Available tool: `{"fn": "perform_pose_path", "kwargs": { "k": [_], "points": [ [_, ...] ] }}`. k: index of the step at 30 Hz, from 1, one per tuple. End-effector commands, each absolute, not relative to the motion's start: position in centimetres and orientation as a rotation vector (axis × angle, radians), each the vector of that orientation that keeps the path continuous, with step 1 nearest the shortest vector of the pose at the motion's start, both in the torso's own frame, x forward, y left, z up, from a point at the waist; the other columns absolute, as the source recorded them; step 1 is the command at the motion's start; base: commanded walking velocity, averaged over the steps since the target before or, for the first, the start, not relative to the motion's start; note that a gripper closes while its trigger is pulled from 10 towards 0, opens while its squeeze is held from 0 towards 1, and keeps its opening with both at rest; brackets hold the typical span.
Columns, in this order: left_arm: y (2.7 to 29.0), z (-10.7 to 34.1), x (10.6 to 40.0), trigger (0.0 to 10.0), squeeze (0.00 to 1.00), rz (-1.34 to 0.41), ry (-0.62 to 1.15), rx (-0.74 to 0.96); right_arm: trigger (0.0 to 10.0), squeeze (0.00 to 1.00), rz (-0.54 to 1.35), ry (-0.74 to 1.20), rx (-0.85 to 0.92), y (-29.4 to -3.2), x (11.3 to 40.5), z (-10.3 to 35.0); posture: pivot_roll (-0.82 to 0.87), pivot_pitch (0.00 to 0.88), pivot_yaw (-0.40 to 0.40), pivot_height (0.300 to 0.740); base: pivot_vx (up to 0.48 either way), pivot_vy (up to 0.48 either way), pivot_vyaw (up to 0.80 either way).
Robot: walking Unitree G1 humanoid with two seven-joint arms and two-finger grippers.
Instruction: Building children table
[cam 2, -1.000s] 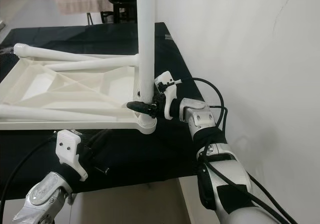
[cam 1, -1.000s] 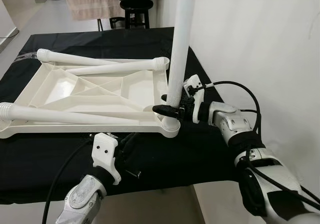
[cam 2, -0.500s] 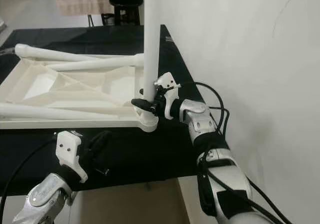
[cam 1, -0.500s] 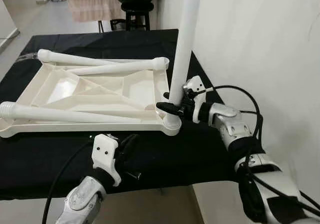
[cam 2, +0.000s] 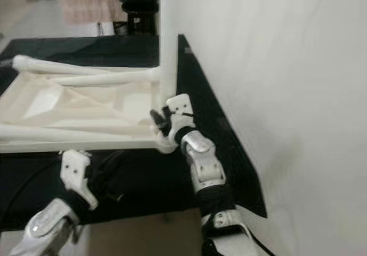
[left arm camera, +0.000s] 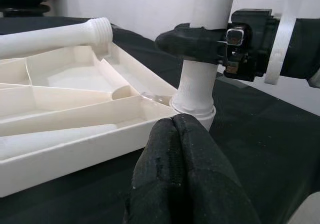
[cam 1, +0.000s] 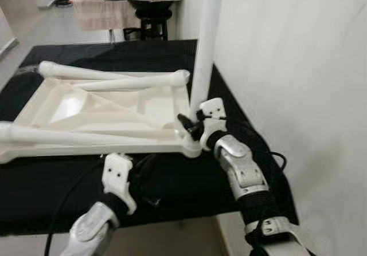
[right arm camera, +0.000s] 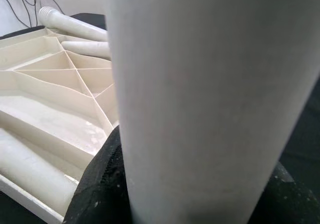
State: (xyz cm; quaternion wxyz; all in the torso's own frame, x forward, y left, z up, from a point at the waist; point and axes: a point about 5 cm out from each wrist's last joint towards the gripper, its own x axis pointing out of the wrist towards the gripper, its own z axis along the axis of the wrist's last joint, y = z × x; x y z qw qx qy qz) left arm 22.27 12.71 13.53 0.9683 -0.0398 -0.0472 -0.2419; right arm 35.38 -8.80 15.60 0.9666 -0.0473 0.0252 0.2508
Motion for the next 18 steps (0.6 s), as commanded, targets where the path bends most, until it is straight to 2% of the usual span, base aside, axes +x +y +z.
{"fn": "perform_pose_path", "kwargs": {
  "k": [1, 2, 3, 4, 7, 10, 11, 12, 13, 18],
  "points": [
    [12.9, 13.1, 22.1, 10.0, 0.00, -0.477, -0.076, -0.074, 10.0, 0.07, 0.598, 0.134, -0.089, -8.2, 35.0, 14.2, 0.01, 0.038, -0.050, 0.740, 0.000, 0.000, 0.00],
    [12.9, 13.1, 22.1, 10.0, 0.00, -0.477, -0.076, -0.074, 10.0, 0.07, 0.598, 0.134, -0.089, -8.2, 35.0, 14.2, 0.01, 0.038, -0.050, 0.740, 0.000, 0.000, 0.00],
    [12.8, 13.1, 22.0, 10.0, 0.00, -0.478, -0.076, -0.075, 10.0, 1.00, 0.653, 0.120, -0.094, -8.1, 35.1, 14.6, 0.01, 0.039, -0.048, 0.740, 0.000, 0.000, 0.00],
    [12.8, 13.1, 22.0, 10.0, 0.00, -0.483, -0.074, -0.076, 10.0, 1.00, 0.741, 0.101, -0.090, -7.9, 35.1, 15.1, 0.01, 0.036, -0.046, 0.740, 0.000, 0.000, 0.00],
    [12.7, 13.1, 22.0, 10.0, 0.00, -0.487, -0.072, -0.078, 10.0, 1.00, 0.807, 0.067, -0.089, -7.9, 35.0, 16.0, 0.01, 0.035, -0.047, 0.740, 0.000, 0.000, 0.00],
    [12.6, 13.1, 22.0, 10.0, 0.00, -0.490, -0.071, -0.081, 10.0, 1.00, 0.968, 0.011, -0.092, -8.1, 35.1, 17.7, 0.02, 0.035, -0.048, 0.740, 0.000, 0.000, 0.00],
    [12.6, 13.1, 22.0, 10.0, 0.00, -0.490, -0.072, -0.081, 10.0, 0.99, 1.047, 0.009, -0.108, -8.2, 35.2, 18.2, 0.02, 0.036, -0.050, 0.740, 0.000, 0.000, 0.00],
    [12.6, 13.1, 22.0, 10.0, 0.00, -0.490, -0.072, -0.081, 10.0, 0.99, 1.047, 0.009, -0.108, -8.2, 35.2, 18.2, 0.02, 0.036, -0.050, 0.740, 0.000, 0.000, 0.00],
    [12.6, 13.1, 22.0, 10.0, 0.00, -0.489, -0.073, -0.081, 10.0, 0.00, 1.127, 0.021, -0.133, -8.5, 35.6, 18.4, 0.02, 0.036, -0.050, 0.740, 0.000, 0.000, 0.00],
    [12.6, 13.1, 22.0, 10.0, 0.00, -0.488, -0.074, -0.081, 10.0, 0.00, 1.257, 0.082, -0.154, -9.2, 36.5, 18.8, 0.02, 0.039, -0.050, 0.740, 0.000, 0.000, 0.00]
  ]
}}
